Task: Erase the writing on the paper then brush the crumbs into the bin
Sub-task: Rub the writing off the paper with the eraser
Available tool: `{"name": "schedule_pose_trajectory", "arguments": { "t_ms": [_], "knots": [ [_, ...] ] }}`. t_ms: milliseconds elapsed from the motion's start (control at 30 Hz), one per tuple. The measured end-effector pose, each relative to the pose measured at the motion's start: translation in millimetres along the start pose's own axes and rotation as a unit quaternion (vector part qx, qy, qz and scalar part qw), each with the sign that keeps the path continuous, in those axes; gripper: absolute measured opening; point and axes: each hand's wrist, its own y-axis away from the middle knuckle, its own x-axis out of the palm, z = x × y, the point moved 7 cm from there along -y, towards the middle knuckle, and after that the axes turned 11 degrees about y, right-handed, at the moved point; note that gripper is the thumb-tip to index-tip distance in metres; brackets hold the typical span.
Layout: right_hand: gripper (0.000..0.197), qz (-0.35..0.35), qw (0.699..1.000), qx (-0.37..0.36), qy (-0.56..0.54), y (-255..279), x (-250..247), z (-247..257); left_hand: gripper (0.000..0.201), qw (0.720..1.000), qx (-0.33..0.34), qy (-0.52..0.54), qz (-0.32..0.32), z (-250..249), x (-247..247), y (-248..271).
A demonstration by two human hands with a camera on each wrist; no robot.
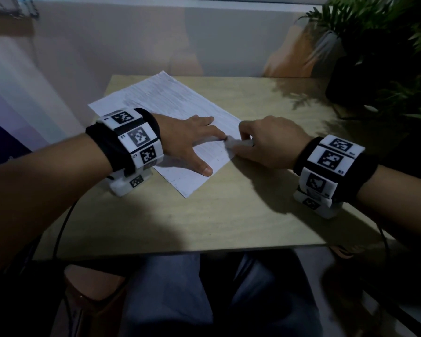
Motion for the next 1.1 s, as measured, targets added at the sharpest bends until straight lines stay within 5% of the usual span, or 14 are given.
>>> {"name": "schedule_pose_trajectory", "arguments": {
  "t_ms": [200,367,500,733,933,1100],
  "knots": [
    [0.041,0.048,0.989,-0.113,-0.084,8,3,23,0.097,1.000,0.003,0.005,0.006,-2,0,1],
    [0.029,-0.046,0.990,-0.030,-0.133,-4,-2,-15,0.075,0.998,0.033,0.001,-0.044,-4,-6,-2],
    [0.021,-0.031,0.985,-0.040,-0.164,-4,4,-19,0.066,0.993,0.070,0.025,-0.086,-5,-13,-5],
    [0.032,-0.011,0.995,0.029,-0.091,-9,8,-37,0.088,1.000,0.018,0.002,-0.024,6,-5,-8],
    [0.022,0.007,0.985,-0.067,-0.157,3,-1,-8,0.087,1.000,0.018,-0.011,-0.022,4,-6,-8],
    [0.045,0.002,0.995,0.013,-0.102,-9,4,-34,0.088,1.000,0.015,-0.006,-0.019,7,-4,-9]
  ]
}}
